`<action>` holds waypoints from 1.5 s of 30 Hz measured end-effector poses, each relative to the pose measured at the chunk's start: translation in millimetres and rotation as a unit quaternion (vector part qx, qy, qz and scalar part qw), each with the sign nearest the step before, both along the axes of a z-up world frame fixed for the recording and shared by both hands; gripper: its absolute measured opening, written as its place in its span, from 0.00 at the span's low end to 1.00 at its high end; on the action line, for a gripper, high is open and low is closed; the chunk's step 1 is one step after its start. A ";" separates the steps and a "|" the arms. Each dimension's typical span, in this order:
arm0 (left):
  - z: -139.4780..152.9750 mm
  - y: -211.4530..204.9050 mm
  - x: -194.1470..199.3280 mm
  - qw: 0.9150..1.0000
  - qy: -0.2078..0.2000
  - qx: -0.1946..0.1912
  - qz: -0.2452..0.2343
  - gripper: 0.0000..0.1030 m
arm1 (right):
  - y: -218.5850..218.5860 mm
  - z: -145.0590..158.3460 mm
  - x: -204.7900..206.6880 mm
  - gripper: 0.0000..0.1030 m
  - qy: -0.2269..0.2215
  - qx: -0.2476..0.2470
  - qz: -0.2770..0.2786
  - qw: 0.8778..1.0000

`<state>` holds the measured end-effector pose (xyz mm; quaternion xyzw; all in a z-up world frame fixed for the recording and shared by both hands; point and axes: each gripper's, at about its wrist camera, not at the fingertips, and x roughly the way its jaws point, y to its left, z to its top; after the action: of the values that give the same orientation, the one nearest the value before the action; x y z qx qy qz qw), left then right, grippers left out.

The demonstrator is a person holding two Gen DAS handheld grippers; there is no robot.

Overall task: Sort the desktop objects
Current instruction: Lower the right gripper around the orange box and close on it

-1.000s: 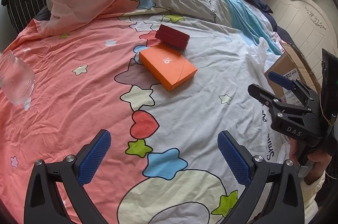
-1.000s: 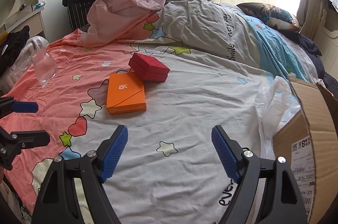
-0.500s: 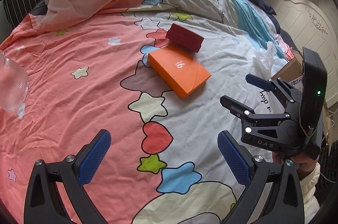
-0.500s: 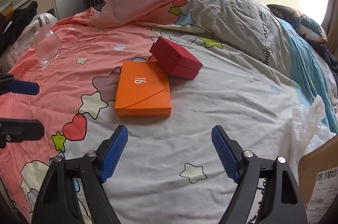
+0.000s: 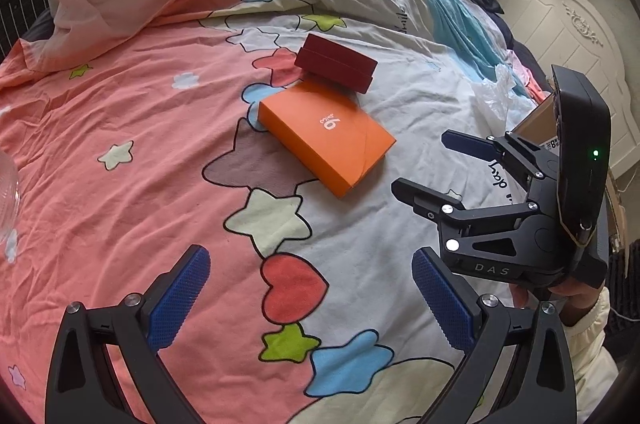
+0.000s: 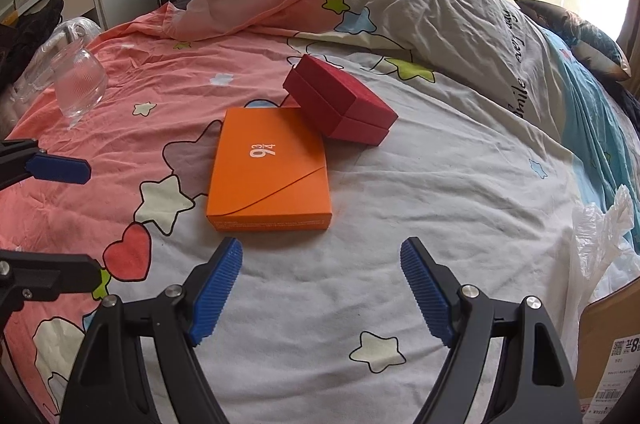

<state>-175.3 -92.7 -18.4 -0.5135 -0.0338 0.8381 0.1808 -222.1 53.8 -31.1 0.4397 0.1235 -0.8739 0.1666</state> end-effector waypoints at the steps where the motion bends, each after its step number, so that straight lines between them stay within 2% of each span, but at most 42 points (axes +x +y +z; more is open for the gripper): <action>1: -1.1 -1.8 -1.3 1.000 0.004 -0.002 0.002 1.00 | -1.3 -1.1 -1.1 0.76 -0.001 0.001 0.001 1.000; 12: -28.5 -22.0 -11.9 0.999 -0.016 0.031 0.015 1.00 | -17.4 -7.8 -12.0 0.76 -0.005 -0.009 0.016 1.000; 22: -25.5 -13.6 -4.6 1.000 -0.005 0.017 -0.004 1.00 | -26.3 -9.5 -14.7 0.76 -0.009 -0.043 0.038 0.998; 35: -31.9 -27.9 -9.5 0.999 -0.014 0.006 0.028 1.00 | -39.0 -26.6 -27.2 0.76 -0.016 -0.018 0.026 0.999; 42: -33.6 -31.5 -10.8 0.999 -0.020 0.012 0.033 1.00 | -38.2 -30.0 -35.4 0.76 -0.019 -0.035 0.021 0.999; 45: -33.4 -31.8 -10.6 0.999 -0.019 0.013 0.034 1.00 | -38.5 -29.3 -34.3 0.72 -0.012 -0.032 0.022 0.999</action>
<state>-185.9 -124.5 -51.7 -0.5255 -0.0653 0.8334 0.1580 -256.4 15.3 -60.4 0.4420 0.1029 -0.8681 0.2011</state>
